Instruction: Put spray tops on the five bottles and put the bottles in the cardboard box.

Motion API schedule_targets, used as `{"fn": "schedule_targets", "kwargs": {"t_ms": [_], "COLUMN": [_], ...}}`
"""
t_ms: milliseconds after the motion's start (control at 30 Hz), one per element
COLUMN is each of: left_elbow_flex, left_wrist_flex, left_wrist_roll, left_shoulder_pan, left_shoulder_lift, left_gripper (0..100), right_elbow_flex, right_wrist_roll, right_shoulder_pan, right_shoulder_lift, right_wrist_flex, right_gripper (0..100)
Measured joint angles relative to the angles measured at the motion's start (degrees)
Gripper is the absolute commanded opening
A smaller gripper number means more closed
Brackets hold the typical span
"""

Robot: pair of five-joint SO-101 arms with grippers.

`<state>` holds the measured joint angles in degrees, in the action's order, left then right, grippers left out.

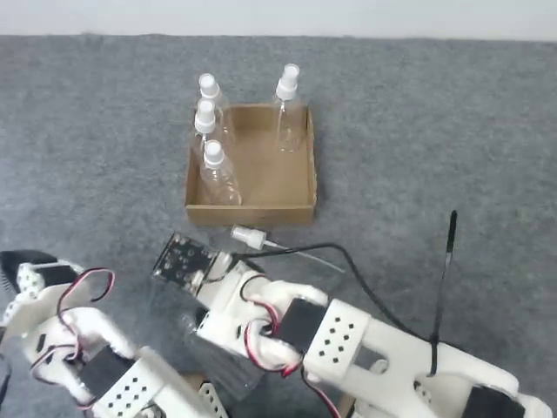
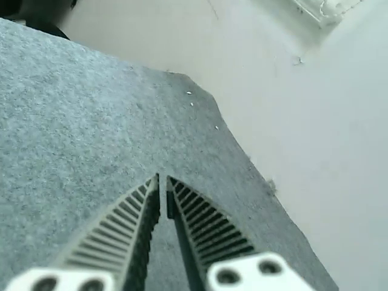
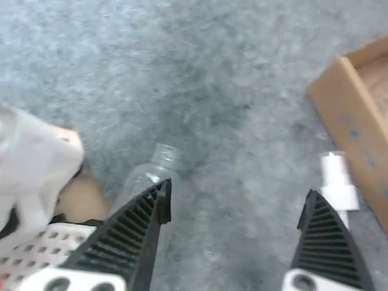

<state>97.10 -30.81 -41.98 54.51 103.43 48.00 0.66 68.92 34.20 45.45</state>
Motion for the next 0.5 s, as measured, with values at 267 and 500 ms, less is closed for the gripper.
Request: {"fn": "schedule_targets", "kwargs": {"t_ms": [267,500], "left_elbow_flex": [0.0,0.0], "left_wrist_flex": [0.4,0.4], "left_wrist_roll": [0.0,0.0], "left_shoulder_pan": [0.5,0.5], "left_shoulder_lift": [0.0,0.0], "left_gripper": [1,1], "right_elbow_flex": [4.6,10.4], "right_wrist_roll": [-0.2,-0.2], "right_shoulder_pan": [4.6,4.7], "right_shoulder_lift": [0.0,0.0], "right_wrist_flex": [-1.3,-9.4], "right_gripper": [29.7,29.6]}}
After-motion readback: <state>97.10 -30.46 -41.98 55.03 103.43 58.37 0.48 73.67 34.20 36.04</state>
